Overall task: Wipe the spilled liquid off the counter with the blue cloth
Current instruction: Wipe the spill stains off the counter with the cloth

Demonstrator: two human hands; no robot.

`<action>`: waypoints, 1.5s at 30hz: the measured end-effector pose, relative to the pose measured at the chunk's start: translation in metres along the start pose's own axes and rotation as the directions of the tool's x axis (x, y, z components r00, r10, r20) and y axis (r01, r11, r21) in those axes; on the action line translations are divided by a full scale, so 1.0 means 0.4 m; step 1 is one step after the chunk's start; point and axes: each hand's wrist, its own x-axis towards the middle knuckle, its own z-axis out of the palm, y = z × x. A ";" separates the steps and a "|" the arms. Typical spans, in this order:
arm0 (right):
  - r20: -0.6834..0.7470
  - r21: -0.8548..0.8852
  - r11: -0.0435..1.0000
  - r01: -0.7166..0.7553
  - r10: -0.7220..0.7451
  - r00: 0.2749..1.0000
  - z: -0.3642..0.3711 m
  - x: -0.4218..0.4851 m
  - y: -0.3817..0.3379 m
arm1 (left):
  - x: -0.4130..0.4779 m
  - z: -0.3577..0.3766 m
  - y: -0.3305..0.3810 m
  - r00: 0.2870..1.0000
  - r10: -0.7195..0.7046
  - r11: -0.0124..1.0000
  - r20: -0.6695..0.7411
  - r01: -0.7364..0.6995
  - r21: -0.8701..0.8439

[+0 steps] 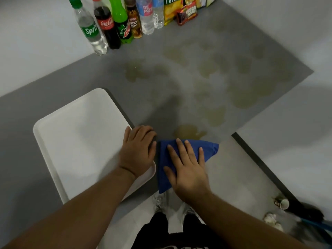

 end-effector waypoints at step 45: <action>0.160 -0.148 0.988 0.044 -0.019 0.987 -0.088 0.080 0.139 | 0.028 -0.012 -0.032 0.999 -0.024 1.000 -0.023 0.024 -0.002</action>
